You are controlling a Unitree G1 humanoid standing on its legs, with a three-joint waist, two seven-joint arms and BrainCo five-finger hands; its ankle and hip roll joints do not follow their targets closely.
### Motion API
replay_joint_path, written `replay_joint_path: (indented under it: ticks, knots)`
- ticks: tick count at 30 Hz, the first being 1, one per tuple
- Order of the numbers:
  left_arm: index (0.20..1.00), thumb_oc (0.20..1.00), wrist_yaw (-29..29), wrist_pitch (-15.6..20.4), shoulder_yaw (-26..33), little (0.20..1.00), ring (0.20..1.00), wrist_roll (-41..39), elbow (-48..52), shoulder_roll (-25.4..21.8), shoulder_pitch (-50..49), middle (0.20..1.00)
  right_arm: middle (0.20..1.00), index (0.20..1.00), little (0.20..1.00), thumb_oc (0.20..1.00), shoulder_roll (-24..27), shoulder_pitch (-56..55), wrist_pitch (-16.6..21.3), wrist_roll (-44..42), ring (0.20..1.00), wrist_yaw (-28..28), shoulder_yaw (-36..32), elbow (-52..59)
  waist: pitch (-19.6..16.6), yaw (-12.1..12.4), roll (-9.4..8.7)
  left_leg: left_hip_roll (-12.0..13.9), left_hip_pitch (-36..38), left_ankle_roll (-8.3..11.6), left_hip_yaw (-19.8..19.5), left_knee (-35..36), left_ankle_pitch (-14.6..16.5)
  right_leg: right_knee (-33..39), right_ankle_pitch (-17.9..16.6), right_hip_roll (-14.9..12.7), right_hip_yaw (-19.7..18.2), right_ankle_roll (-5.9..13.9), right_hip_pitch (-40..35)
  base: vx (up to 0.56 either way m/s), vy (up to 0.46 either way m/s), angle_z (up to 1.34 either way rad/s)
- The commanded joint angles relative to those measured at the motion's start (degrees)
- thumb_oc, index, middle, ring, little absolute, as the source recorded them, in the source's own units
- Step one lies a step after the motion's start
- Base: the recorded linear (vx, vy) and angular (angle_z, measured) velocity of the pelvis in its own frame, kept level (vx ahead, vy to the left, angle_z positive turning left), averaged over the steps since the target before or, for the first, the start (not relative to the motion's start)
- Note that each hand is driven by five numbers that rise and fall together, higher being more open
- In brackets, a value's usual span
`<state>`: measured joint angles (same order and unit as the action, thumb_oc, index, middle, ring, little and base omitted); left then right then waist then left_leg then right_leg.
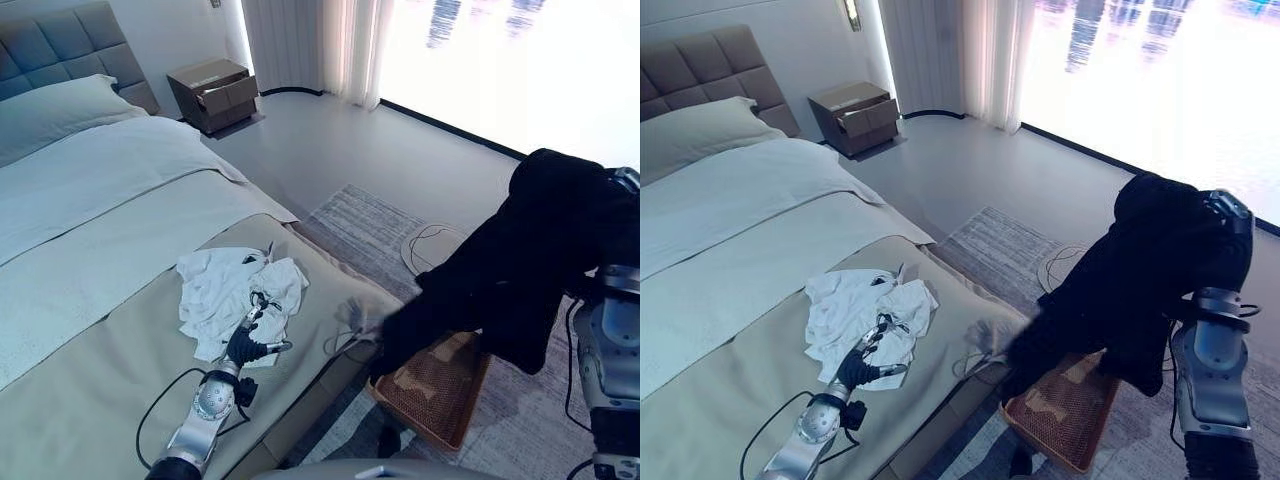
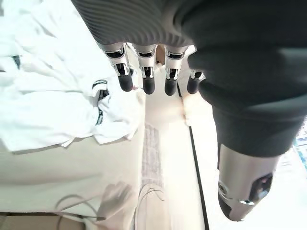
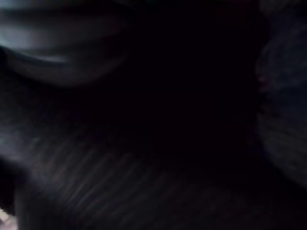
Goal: Pick up clothes into the bucket
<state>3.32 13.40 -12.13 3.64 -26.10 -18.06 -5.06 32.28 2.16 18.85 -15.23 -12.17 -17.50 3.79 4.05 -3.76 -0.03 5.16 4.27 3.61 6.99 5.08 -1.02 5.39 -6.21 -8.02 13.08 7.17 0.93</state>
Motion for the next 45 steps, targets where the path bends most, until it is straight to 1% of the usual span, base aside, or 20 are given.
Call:
replay_joint_path:
  ticks: [1,5,8,10,11,13,14,15,16,18,19,22,25,27,32,37,38,39,41,45]
  knots:
    - [1.000,1.000,-0.40,1.73,2.89,1.000,1.000,-0.34,0.06,-3.25,1.67,1.000,0.200,0.200,0.200,0.200,2.70,6.91,4.10,-1.57,0.200,-1.63,-4.96,0.58,-1.50,-0.26,-4.12,-0.24,-2.37,-1.39,-0.78,-2.29,2.19,-0.95,0.86,-2.58,-1.86,2.96,-1.55,0.00,0.000,0.00]
    - [1.000,1.000,-0.44,2.01,2.75,1.000,1.000,-1.58,0.04,-3.37,1.38,1.000,0.200,0.200,0.200,0.200,5.12,8.82,4.52,-4.35,0.200,-1.60,-4.83,-1.15,-1.30,-0.10,-4.29,-0.26,-2.53,-1.36,-0.72,-2.32,2.17,-0.98,0.73,-2.64,-1.91,3.04,-1.40,0.00,0.000,0.00]
    - [1.000,1.000,-0.43,2.78,3.54,1.000,1.000,-5.00,0.93,-2.91,0.83,1.000,0.200,0.200,0.200,0.200,5.39,8.33,4.44,-6.01,0.200,-0.60,-4.40,-1.81,-1.04,-0.06,-4.42,-0.32,-2.63,-1.36,-0.64,-2.42,2.18,-1.12,0.74,-2.66,-2.05,3.02,-1.32,0.00,0.000,0.00]
    - [1.000,1.000,-0.49,3.87,5.88,1.000,1.000,-10.72,2.41,-1.60,0.15,1.000,0.200,0.200,0.200,0.200,4.46,6.57,3.82,-5.57,0.200,-0.09,-4.13,-1.48,-0.69,-0.06,-4.55,-0.39,-2.81,-1.34,-0.71,-2.76,2.24,-1.38,0.84,-2.73,-1.96,2.96,-1.23,0.00,0.000,0.00]
    - [1.000,1.000,-0.57,3.88,5.93,1.000,1.000,-10.87,2.46,-1.67,0.06,1.000,0.200,0.200,0.200,0.200,4.42,6.55,3.81,-5.55,0.200,-0.10,-4.09,-1.44,-0.72,-0.10,-4.57,-0.39,-2.82,-1.34,-0.71,-2.80,2.27,-1.40,0.85,-2.73,-1.95,2.96,-1.22,0.00,0.000,0.00]
    - [1.000,1.000,-0.30,4.38,8.74,1.000,1.000,-17.89,4.03,0.45,-0.36,1.000,0.200,0.200,0.200,0.200,2.81,4.40,3.21,-4.14,0.200,-0.25,-3.74,-1.01,-0.51,-0.11,-4.64,-0.42,-2.94,-1.36,-0.75,-2.96,2.29,-1.56,0.95,-2.76,-1.92,2.93,-1.14,0.00,0.000,0.00]
    - [1.000,1.000,-0.33,4.36,8.76,1.000,1.000,-17.91,4.06,0.42,-0.40,1.000,0.200,0.200,0.200,0.200,2.78,4.37,3.18,-4.12,0.200,-0.27,-3.74,-0.97,-0.53,-0.13,-4.65,-0.42,-2.95,-1.36,-0.76,-2.97,2.30,-1.56,0.96,-2.76,-1.91,2.93,-1.14,0.00,0.000,0.00]
    - [1.000,1.000,-0.59,5.23,11.06,1.000,1.000,-22.78,5.75,1.95,-1.14,1.000,0.200,0.200,0.200,0.200,0.84,2.28,3.13,-3.52,0.200,-0.22,-4.22,-0.47,-0.30,-0.17,-4.68,-0.42,-3.10,-1.37,-0.88,-3.14,2.28,-1.70,1.02,-2.78,-1.83,2.88,-1.08,0.00,0.000,0.00]
    - [1.000,1.000,-0.34,6.34,13.18,1.000,1.000,-25.78,8.42,3.05,-1.52,1.000,0.200,0.200,0.200,0.200,-1.15,0.40,2.90,-2.10,0.200,-0.58,-4.11,-0.54,-0.01,-0.07,-4.68,-0.42,-3.27,-1.36,-0.97,-3.22,2.28,-1.68,1.06,-2.81,-1.75,2.87,-1.04,0.00,0.000,0.00]
    - [1.000,1.000,0.07,6.92,14.34,1.000,1.000,-26.74,9.77,3.34,-2.15,1.000,0.200,0.200,0.200,0.200,-2.22,-0.73,2.71,-1.63,0.200,-0.71,-4.06,-0.51,0.04,-0.09,-4.76,-0.40,-3.36,-1.36,-0.96,-3.30,2.28,-1.69,1.05,-2.86,-1.70,2.87,-0.99,0.00,0.000,0.00]
    - [1.000,1.000,0.77,8.04,16.37,1.000,1.000,-27.02,12.00,3.46,-2.72,1.000,0.200,0.200,0.200,0.200,-3.06,-2.44,2.19,0.27,0.200,-0.88,-4.46,-0.96,0.30,-0.09,-4.81,-0.45,-3.44,-1.37,-0.88,-3.32,2.32,-1.62,1.01,-2.88,-1.65,2.89,-0.87,0.00,0.000,0.00]
    - [1.000,1.000,1.24,8.97,17.44,1.000,1.000,-26.72,13.21,3.43,-2.91,1.000,0.200,0.200,0.200,0.200,-3.36,-3.11,1.97,2.70,0.200,-2.18,-5.01,-1.50,0.39,-0.10,-4.83,-0.39,-3.50,-1.34,-0.74,-3.34,2.30,-1.62,1.02,-2.96,-1.58,2.92,-0.84,0.00,0.000,0.00]
    - [1.000,1.000,2.17,9.88,18.62,1.000,1.000,-25.98,14.26,3.17,-2.83,1.000,0.200,0.200,0.200,0.200,-3.64,-2.31,2.67,1.96,0.200,-3.13,-6.06,-2.00,0.42,-0.07,-4.82,-0.41,-3.45,-1.33,-0.70,-3.22,2.34,-1.38,0.93,-2.99,-1.53,2.95,-0.92,0.00,0.000,0.00]
    - [1.000,1.000,2.63,10.04,18.65,1.000,1.000,-25.34,13.57,2.95,-2.51,1.000,0.200,0.200,0.200,0.200,-2.84,-1.16,3.41,1.24,0.200,-3.76,-7.35,-1.74,0.22,-0.04,-4.87,-0.38,-3.36,-1.30,-0.60,-3.02,2.34,-1.17,0.86,-3.01,-1.52,3.02,-1.01,0.00,0.000,0.00]
    - [1.000,1.000,3.19,9.71,17.54,1.000,1.000,-24.23,11.23,2.75,-1.93,1.000,0.200,0.200,0.200,0.200,1.38,2.69,5.45,-0.82,0.200,-4.67,-10.04,-0.40,-0.28,0.06,-5.20,-0.32,-3.17,-1.24,-0.47,-3.10,2.56,-1.03,0.84,-2.95,-1.78,3.06,-1.21,0.00,0.001,-0.01]
    - [1.000,1.000,2.36,8.89,16.24,1.000,1.000,-24.93,10.27,3.06,-2.10,1.000,0.200,0.200,0.200,0.200,7.51,5.52,6.21,-3.83,0.200,-4.95,-12.26,-0.66,-0.49,0.16,-5.83,-0.23,-3.11,-1.12,-0.44,-3.20,2.67,-1.04,0.84,-2.79,-1.74,3.09,-1.29,0.00,0.000,0.00]
    - [1.000,1.000,2.06,8.64,16.01,1.000,1.000,-25.15,10.41,3.12,-2.32,1.000,0.200,0.200,0.200,0.200,9.67,6.12,6.27,-4.87,0.200,-5.24,-12.73,-1.34,-0.52,0.12,-5.96,-0.22,-3.11,-1.06,-0.35,-3.18,2.65,-1.03,0.80,-2.74,-1.80,3.11,-1.23,0.00,0.000,0.00]
    - [1.000,1.000,2.05,8.62,15.97,1.000,1.000,-25.16,10.44,3.22,-2.31,1.000,0.200,0.200,0.200,0.200,9.90,6.19,6.36,-5.04,0.200,-5.17,-12.73,-1.56,-0.51,0.15,-5.86,-0.21,-3.12,-1.06,-0.35,-3.17,2.64,-1.03,0.80,-2.73,-1.80,3.11,-1.22,0.00,0.000,0.00]
    - [1.000,1.000,1.69,8.40,15.67,1.000,1.000,-25.39,10.63,2.96,-2.82,1.000,0.200,0.200,0.200,0.200,12.36,7.17,6.66,-7.56,0.200,-5.12,-13.02,-2.52,-0.55,0.18,-6.15,-0.10,-3.12,-0.95,-0.29,-3.11,2.58,-1.00,0.77,-2.61,-1.82,3.13,-1.19,0.00,0.000,0.00]
    - [1.000,1.000,1.53,8.04,15.70,1.000,1.000,-25.86,10.52,2.88,-2.76,1.000,0.200,0.200,0.200,0.200,13.60,7.95,7.17,-9.80,0.200,-4.50,-13.03,-3.07,-0.56,0.16,-6.23,-0.03,-3.02,-0.92,-0.21,-2.96,2.52,-1.08,0.71,-2.56,-1.84,3.14,-1.09,0.00,0.000,0.00]
